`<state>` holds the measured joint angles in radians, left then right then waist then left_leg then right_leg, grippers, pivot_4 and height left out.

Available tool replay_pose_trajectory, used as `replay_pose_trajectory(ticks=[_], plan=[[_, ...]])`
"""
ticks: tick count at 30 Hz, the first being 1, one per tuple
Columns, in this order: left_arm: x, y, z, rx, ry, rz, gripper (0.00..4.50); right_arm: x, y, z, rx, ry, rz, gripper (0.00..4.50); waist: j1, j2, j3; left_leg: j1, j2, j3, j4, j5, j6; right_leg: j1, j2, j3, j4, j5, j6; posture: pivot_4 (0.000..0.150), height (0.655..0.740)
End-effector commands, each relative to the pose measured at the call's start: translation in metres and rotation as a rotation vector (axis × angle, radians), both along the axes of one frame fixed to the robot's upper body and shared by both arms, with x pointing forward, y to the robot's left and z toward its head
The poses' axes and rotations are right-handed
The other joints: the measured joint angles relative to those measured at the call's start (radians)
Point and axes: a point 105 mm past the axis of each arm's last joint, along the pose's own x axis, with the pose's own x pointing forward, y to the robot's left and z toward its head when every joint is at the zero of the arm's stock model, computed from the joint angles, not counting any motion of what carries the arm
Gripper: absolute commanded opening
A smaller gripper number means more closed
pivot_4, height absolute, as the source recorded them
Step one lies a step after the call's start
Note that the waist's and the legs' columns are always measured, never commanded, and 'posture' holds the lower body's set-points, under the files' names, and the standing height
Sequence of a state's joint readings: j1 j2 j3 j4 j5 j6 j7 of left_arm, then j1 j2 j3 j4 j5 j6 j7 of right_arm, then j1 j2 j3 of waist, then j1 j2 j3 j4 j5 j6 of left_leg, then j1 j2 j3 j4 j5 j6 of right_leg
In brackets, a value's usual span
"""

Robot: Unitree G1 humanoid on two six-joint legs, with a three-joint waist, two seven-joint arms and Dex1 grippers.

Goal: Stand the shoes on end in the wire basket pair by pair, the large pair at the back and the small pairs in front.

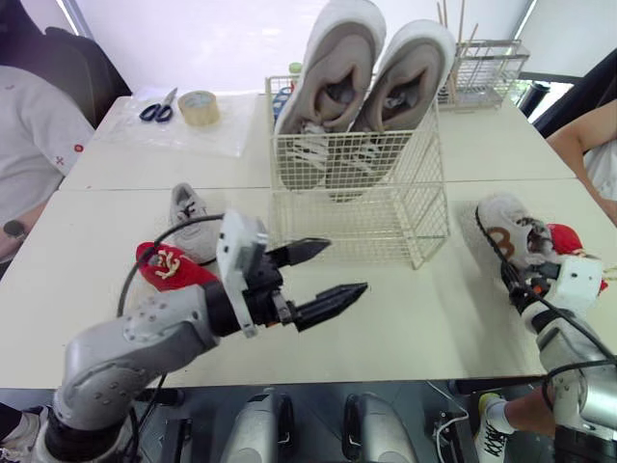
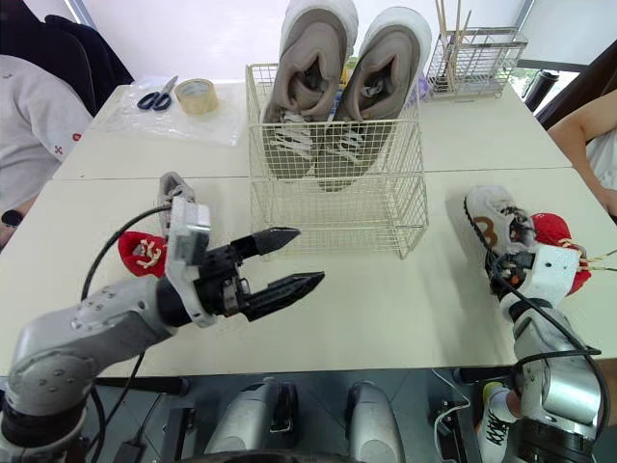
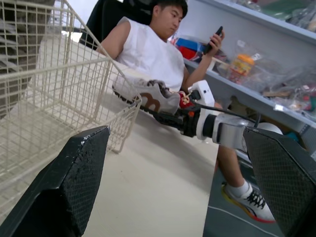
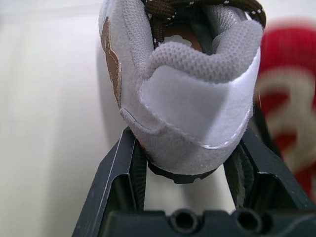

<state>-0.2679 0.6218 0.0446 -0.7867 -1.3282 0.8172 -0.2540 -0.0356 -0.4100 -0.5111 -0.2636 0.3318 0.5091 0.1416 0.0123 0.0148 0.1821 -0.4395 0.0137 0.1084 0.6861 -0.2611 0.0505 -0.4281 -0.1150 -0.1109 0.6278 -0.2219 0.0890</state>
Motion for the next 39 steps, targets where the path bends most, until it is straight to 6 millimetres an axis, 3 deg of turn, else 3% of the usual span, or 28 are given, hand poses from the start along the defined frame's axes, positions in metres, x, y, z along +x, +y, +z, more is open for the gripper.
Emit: replay_pose_trajectory(ticks=[1, 6, 9, 12, 16, 21, 23, 26, 30, 32, 35, 39], plan=[[-0.007, 0.010, 0.018, -0.017, -0.021, -0.083, 4.50, 0.004, -0.002, 0.086, -0.059, -0.308, -0.054, 1.75, -0.001, 0.000, 0.000, 0.000, 0.000, 0.000, 0.000, 0.000, 0.000, 0.000, 0.000, 0.000, 0.000, 0.000, 0.000, 0.150, 0.7371], [-0.015, 0.029, 0.020, 0.029, 0.033, -0.160, 4.50, -0.002, -0.023, 0.168, -0.049, -0.599, -0.150, 1.75, 0.003, 0.002, 0.001, -0.001, -0.001, 0.001, -0.002, 0.004, -0.007, -0.002, 0.000, 0.000, -0.001, 0.000, 0.001, 0.150, 0.7371], [-0.007, 0.042, 0.024, 0.070, 0.014, -0.107, 4.50, 0.001, -0.014, 0.227, -0.100, -0.760, -0.049, 1.75, 0.000, 0.002, 0.002, -0.001, -0.001, 0.000, -0.002, 0.004, -0.007, -0.001, -0.001, -0.001, -0.001, 0.000, 0.003, 0.150, 0.7371], [0.001, 0.059, 0.037, 0.085, -0.024, -0.027, 4.50, 0.014, 0.018, 0.288, -0.149, -0.923, 0.179, 1.75, -0.017, 0.006, 0.004, -0.001, -0.002, 0.004, -0.002, 0.004, -0.006, -0.002, -0.001, 0.002, -0.001, 0.001, 0.002, 0.150, 0.7371], [0.001, 0.088, 0.042, 0.125, -0.017, 0.082, 4.50, 0.033, 0.075, 0.319, -0.041, -1.062, 0.509, 1.75, -0.048, 0.003, 0.005, 0.002, 0.001, 0.003, -0.006, 0.005, -0.008, -0.002, 0.002, 0.002, 0.001, 0.000, 0.003, 0.150, 0.7371], [0.005, 0.129, 0.075, 0.107, -0.057, 0.311, 4.50, 0.033, 0.170, 0.330, -0.097, -1.097, 1.063, 1.75, -0.055, 0.001, 0.008, 0.003, 0.002, 0.004, -0.007, 0.006, -0.010, -0.003, 0.001, 0.002, 0.002, 0.000, 0.002, 0.150, 0.7371], [0.012, 0.142, 0.090, 0.120, -0.097, 0.434, 4.50, 0.023, 0.202, 0.325, -0.172, -1.060, 1.283, 1.75, -0.048, 0.001, 0.009, 0.002, 0.002, 0.003, -0.007, 0.005, -0.009, -0.003, 0.000, 0.002, 0.003, 0.000, 0.002, 0.150, 0.7371], [0.010, 0.140, 0.111, 0.074, -0.178, 0.481, 4.50, 0.012, 0.238, 0.304, -0.310, -0.950, 1.539, 1.75, -0.029, 0.000, 0.008, -0.003, 0.001, 0.003, -0.006, 0.004, -0.008, -0.007, -0.001, 0.001, 0.002, 0.000, 0.002, 0.150, 0.7371], [0.007, 0.131, 0.112, 0.040, -0.202, 0.504, 4.50, 0.012, 0.255, 0.278, -0.475, -0.821, 1.666, 1.75, -0.024, -0.002, 0.008, -0.004, -0.001, 0.003, -0.005, 0.003, -0.006, -0.006, -0.004, 0.001, 0.001, 0.000, 0.002, 0.150, 0.7371], [-0.007, 0.115, 0.112, -0.047, -0.189, 0.395, 4.50, 0.017, 0.256, 0.269, -0.539, -0.775, 1.667, 1.75, -0.024, -0.002, 0.008, -0.004, -0.002, 0.003, -0.005, 0.003, -0.006, -0.006, -0.004, 0.001, 0.001, 0.000, 0.002, 0.150, 0.7371], [-0.021, 0.103, 0.114, -0.156, -0.170, 0.289, 4.50, 0.023, 0.257, 0.260, -0.593, -0.733, 1.663, 1.75, -0.027, -0.003, 0.009, -0.003, -0.002, 0.003, -0.005, 0.003, -0.007, -0.007, -0.004, 0.001, 0.001, 0.000, 0.002, 0.150, 0.7371], [-0.028, 0.102, 0.115, -0.186, -0.195, 0.259, 4.50, 0.028, 0.260, 0.252, -0.658, -0.717, 1.650, 1.75, -0.029, -0.003, 0.009, -0.003, -0.001, 0.003, -0.005, 0.005, -0.010, -0.007, -0.004, 0.001, 0.002, 0.000, 0.002, 0.150, 0.7371]])
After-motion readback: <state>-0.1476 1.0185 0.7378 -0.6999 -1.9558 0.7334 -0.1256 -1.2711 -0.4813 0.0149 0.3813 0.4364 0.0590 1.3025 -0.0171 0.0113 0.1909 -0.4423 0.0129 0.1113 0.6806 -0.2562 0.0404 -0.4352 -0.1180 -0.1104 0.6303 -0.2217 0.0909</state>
